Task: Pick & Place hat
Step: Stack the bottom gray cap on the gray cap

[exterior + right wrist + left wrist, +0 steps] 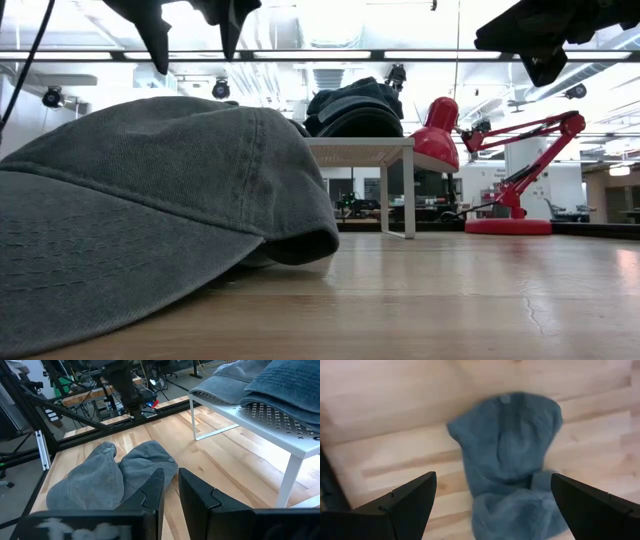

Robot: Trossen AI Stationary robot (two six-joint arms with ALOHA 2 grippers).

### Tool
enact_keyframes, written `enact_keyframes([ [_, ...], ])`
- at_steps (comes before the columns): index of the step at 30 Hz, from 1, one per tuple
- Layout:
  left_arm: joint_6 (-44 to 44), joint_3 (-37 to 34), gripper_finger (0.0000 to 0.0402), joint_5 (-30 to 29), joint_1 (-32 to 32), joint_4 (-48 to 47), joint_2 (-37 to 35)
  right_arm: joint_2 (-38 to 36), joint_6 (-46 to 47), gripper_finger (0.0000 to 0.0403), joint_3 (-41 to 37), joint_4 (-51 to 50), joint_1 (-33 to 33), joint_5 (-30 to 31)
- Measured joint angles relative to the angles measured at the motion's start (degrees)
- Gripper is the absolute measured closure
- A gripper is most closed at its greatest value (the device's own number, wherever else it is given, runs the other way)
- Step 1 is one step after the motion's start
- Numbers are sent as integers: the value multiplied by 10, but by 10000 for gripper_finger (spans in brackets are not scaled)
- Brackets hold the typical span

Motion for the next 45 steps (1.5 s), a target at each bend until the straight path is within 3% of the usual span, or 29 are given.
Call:
enact_keyframes([
  [6,-32,-32,18,-2,-41,64,0,0,0,351,0,0,0,0],
  [21,10,-91,18,2,-74,164,0,0,0,351,0,0,0,0],
  [29,-89,-104,18,32,-117,187,0,0,0,351,0,0,0,0],
  [34,-159,-104,19,11,-163,198,0,0,0,351,0,0,0,0],
  [41,-154,-120,19,-65,-208,268,0,0,0,351,0,0,0,0],
  [45,-153,-161,19,-71,-213,337,0,0,0,351,0,0,0,0],
])
